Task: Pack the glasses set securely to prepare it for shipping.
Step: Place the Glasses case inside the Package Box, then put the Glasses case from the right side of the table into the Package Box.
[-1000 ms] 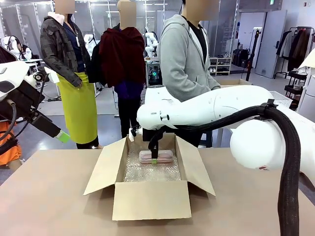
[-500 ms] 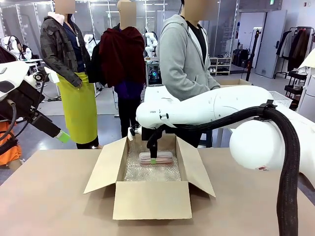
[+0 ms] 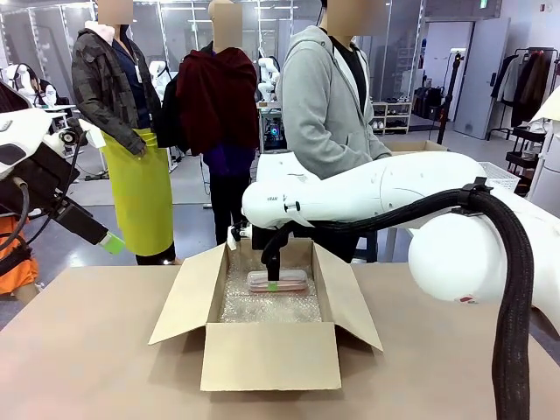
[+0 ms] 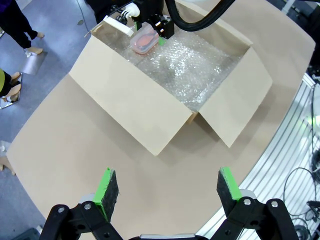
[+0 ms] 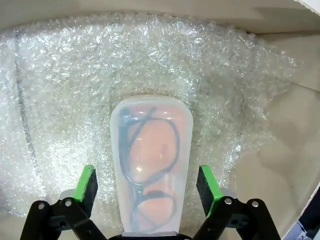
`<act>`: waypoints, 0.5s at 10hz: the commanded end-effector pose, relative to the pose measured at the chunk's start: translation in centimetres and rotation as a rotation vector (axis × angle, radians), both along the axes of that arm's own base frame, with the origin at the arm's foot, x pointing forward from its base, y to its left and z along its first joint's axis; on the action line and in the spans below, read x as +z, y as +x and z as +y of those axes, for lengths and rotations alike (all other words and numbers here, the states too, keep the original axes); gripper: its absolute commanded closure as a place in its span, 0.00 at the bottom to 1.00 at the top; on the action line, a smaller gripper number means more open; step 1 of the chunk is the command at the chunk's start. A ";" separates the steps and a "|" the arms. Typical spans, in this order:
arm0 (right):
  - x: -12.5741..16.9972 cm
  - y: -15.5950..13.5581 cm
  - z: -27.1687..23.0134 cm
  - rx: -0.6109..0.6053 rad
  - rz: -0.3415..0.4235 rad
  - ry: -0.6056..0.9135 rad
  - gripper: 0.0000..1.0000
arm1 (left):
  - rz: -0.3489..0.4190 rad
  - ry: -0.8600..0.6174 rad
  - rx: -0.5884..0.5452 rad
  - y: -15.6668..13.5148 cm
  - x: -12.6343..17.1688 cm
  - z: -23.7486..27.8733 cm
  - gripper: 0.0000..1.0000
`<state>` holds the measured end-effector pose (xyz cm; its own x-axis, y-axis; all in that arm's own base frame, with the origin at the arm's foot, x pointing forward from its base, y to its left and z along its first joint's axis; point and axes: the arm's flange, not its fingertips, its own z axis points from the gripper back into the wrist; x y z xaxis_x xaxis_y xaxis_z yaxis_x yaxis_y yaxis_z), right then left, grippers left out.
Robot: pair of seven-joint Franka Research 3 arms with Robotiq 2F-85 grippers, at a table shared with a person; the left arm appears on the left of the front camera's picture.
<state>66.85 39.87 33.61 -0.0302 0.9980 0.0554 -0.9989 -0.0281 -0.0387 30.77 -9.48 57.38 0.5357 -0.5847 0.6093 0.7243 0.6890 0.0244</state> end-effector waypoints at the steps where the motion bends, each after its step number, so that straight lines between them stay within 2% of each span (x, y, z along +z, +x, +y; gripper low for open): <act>1: 0.1 -0.1 0.2 0.002 -0.001 0.002 0.00 | -0.018 -0.009 -0.009 0.1 0.0 0.1 0.00; 5: 0.1 -0.1 0.2 0.002 -0.001 0.002 0.00 | -0.018 -0.009 -0.009 0.1 0.0 0.1 0.00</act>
